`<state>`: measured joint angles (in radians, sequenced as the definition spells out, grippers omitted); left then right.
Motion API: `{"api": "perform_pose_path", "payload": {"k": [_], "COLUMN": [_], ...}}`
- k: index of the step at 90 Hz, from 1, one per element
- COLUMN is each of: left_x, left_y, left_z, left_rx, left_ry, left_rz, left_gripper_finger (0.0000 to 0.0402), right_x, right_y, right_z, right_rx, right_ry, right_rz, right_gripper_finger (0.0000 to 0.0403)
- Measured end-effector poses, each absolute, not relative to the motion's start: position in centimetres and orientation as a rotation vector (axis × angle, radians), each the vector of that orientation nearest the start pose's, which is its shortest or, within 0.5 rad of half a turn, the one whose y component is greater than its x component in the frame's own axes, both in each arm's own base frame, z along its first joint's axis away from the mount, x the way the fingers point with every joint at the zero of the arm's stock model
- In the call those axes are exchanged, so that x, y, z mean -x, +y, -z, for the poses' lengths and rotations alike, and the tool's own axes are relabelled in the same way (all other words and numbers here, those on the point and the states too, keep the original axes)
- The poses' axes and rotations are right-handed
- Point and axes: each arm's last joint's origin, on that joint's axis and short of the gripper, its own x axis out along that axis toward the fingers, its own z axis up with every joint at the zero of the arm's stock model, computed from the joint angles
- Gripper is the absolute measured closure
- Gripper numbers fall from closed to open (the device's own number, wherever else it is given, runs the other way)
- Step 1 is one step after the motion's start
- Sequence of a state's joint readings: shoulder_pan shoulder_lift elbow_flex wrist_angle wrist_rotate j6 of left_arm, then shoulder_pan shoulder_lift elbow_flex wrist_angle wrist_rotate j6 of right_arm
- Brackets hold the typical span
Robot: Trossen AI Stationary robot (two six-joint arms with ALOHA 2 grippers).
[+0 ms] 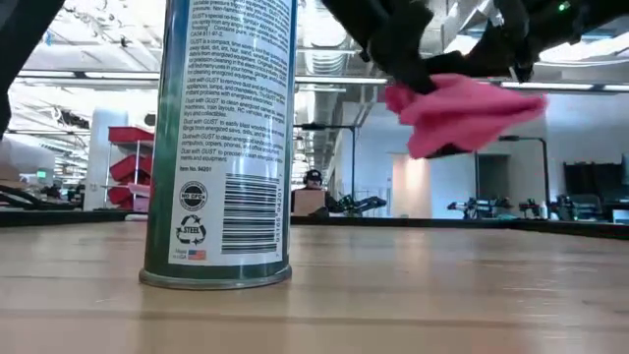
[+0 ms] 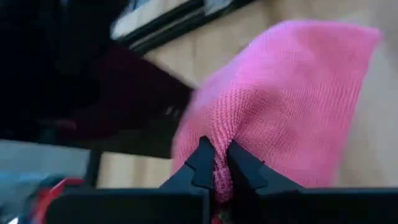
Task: Apply microfiber cloth
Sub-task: Wipe the back of the black cellphone with the pink microfiber cloth
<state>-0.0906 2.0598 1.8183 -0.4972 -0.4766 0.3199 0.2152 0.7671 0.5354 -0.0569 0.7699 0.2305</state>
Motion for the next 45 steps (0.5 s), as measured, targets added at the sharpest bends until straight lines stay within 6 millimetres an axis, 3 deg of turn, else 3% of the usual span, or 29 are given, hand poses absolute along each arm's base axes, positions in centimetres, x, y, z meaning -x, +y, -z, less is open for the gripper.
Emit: {"api": "perform_pose_path", "payload": {"k": [19,45], "left_x": [-46.4,-46.5], "left_y": [-2.6,-1.7], "left_z": [-27.9,-29.1], "left_rx": [-0.543,-0.574], "left_ry": [0.753,0.695], "left_rz": [-0.344,-0.417], "left_gripper_finger": [0.0401,0.0401], "right_x": [-17.0,-17.6], "right_y": [2.8,3.7], "right_z": [-27.3,-26.8], "right_rx": [-0.090,-0.076], "right_ry": [0.107,0.117], "right_rz": [0.504,0.510], "right_gripper_finger": [0.0385,0.0385]}}
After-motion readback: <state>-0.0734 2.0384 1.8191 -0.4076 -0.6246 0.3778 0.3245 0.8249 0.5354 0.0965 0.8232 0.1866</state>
